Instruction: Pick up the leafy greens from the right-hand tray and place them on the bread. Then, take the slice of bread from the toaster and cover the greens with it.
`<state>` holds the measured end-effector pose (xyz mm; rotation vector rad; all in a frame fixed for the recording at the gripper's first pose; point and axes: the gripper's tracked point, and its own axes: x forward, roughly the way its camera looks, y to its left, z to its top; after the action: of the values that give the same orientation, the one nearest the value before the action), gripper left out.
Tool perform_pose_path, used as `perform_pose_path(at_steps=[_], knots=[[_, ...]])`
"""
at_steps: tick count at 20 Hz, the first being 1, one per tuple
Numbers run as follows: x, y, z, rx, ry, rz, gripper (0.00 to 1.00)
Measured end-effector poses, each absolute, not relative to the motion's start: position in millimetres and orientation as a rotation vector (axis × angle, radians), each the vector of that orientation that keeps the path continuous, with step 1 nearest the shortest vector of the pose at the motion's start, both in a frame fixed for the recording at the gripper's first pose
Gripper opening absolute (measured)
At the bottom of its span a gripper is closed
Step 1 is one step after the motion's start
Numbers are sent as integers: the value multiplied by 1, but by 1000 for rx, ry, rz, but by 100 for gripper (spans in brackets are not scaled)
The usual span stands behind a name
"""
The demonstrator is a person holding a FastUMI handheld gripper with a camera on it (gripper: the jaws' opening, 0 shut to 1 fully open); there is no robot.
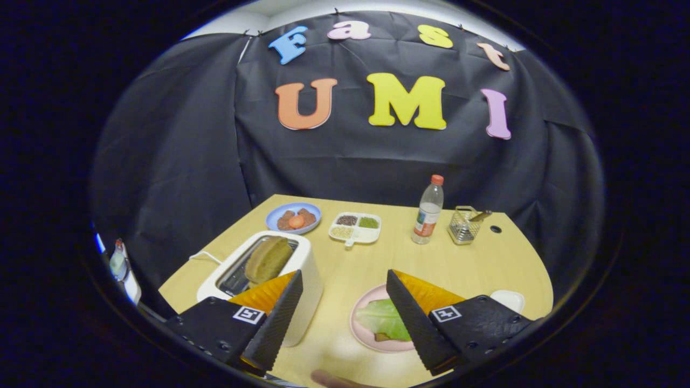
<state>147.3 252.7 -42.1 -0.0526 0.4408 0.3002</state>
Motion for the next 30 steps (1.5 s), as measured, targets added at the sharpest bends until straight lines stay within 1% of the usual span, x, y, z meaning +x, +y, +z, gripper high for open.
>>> perform_pose_path(at_steps=[3, 5, 7, 11, 13, 16, 18, 20, 21, 22, 23, 24, 25, 30], knots=[[156, 291, -47, -80, 473, 308, 96], [160, 316, -48, -73, 476, 340, 96], [165, 326, -48, -79, 486, 328, 97], [163, 345, -44, -83, 500, 332, 91], [164, 353, -44, -104, 498, 339, 91], [166, 360, -59, -108, 545, 327, 91], [170, 359, -66, -105, 577, 297, 59], [172, 365, -75, -101, 622, 300, 27], [173, 363, -78, -117, 642, 281, 27], [174, 357, -75, -121, 646, 257, 24], [174, 358, -70, -116, 643, 254, 14], [174, 358, -65, -104, 640, 255, 14], [172, 358, -57, -94, 628, 259, 9], [162, 353, -8, -29, 556, 270, 9]])
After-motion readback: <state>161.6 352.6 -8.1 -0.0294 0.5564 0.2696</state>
